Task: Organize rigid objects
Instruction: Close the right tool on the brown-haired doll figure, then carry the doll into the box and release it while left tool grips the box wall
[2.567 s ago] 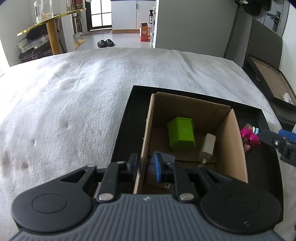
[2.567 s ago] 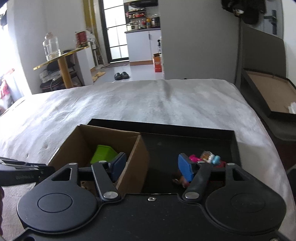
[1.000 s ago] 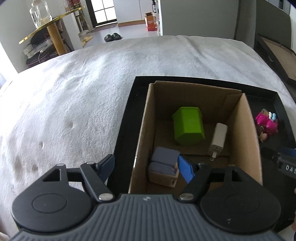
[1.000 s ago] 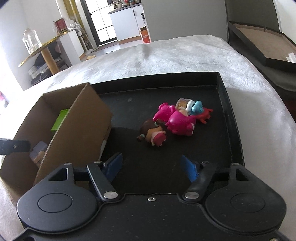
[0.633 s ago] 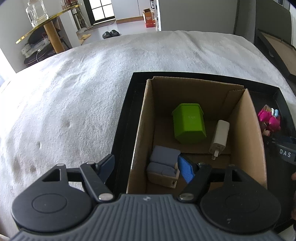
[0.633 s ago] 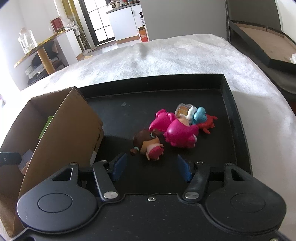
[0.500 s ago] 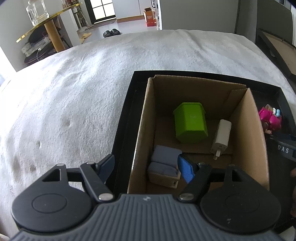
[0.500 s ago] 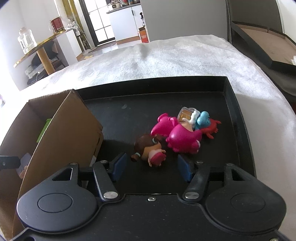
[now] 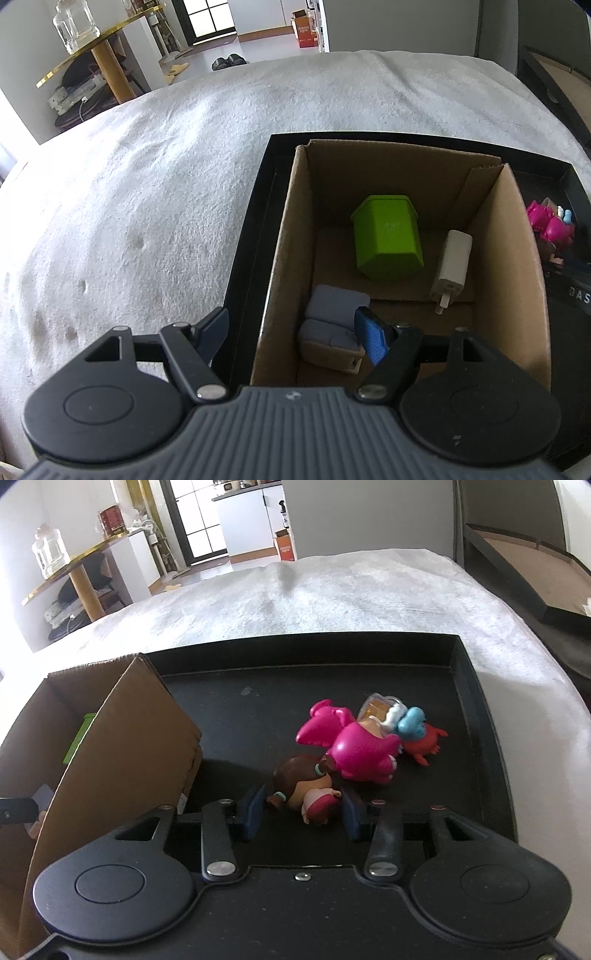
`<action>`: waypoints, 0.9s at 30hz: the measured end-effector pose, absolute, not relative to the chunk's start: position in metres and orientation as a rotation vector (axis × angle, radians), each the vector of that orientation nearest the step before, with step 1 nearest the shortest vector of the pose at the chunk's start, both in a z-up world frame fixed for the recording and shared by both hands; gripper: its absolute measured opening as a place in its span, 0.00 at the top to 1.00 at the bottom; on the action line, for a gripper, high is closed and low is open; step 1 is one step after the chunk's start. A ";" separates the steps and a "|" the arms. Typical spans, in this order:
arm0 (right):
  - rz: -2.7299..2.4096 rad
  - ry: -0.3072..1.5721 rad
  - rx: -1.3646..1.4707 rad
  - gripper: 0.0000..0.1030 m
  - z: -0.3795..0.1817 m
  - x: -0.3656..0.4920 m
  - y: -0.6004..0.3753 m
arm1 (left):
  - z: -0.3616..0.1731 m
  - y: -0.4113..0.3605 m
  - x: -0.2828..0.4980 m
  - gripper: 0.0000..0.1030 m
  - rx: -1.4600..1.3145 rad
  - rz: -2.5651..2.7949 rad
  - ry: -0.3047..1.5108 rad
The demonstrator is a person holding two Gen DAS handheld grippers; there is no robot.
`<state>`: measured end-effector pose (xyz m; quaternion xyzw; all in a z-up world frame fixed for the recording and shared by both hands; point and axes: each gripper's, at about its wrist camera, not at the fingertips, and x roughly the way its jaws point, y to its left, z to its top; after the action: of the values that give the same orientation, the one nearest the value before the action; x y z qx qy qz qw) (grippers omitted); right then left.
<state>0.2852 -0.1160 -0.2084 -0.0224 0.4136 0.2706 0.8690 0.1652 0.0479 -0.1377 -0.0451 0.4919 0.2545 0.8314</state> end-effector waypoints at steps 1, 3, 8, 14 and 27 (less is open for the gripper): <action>0.566 0.865 -0.046 0.59 -0.207 0.284 -0.117 | -0.138 0.048 0.165 0.28 -0.095 0.541 1.043; 0.569 0.863 -0.046 0.59 -0.206 0.282 -0.119 | -0.137 0.047 0.164 0.28 -0.098 0.544 1.043; 0.580 0.845 -0.046 0.59 -0.196 0.280 -0.118 | -0.134 0.046 0.163 0.28 -0.098 0.544 1.030; 0.600 0.817 -0.054 0.59 -0.186 0.276 -0.115 | -0.132 0.048 0.158 0.28 -0.117 0.535 1.020; 0.600 0.763 -0.102 0.59 -0.166 0.268 -0.103 | -0.129 0.059 0.149 0.28 -0.165 0.513 0.984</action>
<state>0.2682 -0.1028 -0.1660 -0.0491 0.3666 0.2881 0.8833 0.1492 0.0591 -0.1292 -0.0784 0.4668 0.2431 0.8467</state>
